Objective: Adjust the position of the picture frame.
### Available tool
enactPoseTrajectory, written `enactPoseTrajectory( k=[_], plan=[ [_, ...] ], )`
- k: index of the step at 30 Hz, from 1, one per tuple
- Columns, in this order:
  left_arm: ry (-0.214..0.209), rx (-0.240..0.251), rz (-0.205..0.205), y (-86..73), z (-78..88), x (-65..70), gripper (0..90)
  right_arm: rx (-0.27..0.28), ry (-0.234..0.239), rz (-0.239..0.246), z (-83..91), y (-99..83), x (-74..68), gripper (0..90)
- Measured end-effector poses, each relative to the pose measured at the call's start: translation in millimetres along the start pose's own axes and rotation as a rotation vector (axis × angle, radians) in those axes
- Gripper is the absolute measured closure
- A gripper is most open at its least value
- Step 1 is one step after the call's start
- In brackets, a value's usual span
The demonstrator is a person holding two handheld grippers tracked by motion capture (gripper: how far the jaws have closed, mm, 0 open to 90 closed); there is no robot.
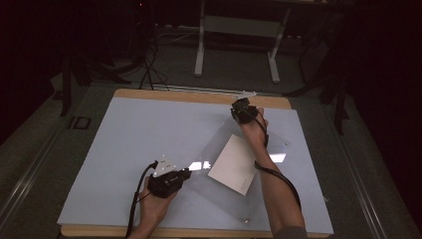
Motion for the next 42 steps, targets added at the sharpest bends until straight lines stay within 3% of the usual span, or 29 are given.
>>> enactPoseTrajectory(
  k=[7,18,23,34,37,42],
  plan=[
    [0.034,0.008,0.033,10.6,6.7,-21.4,82.5,0.011,0.002,-0.033,12.6,-0.8,7.3,84.6],
    [0.073,0.012,0.033,33.0,13.7,-43.5,81.8,0.053,0.007,-0.082,29.1,-5.0,15.4,85.0],
    [0.093,0.012,0.015,41.2,13.1,-50.1,81.7,0.068,0.013,-0.119,36.4,-7.7,20.7,85.5],
    [0.139,0.003,0.016,58.0,8.6,-68.1,81.2,0.065,0.02,-0.194,44.7,-19.6,25.4,85.8],
    [0.132,-0.006,0.016,62.9,8.1,-75.4,81.4,0.07,0.025,-0.2,47.6,-24.5,25.3,85.9],
    [0.151,-0.001,0.052,72.1,4.3,-92.3,81.3,0.076,0.029,-0.218,51.9,-29.3,24.6,85.9]
  ],
)
Point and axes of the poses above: each handheld gripper's, and its own axes: z roughly backward along the jaws, y roughly out of its top, x roughly to its right, the point moved 1 cm from there along -z, roughly forward along the jaws, and after that the axes turned 4 degrees about z, right-handed, at the moved point
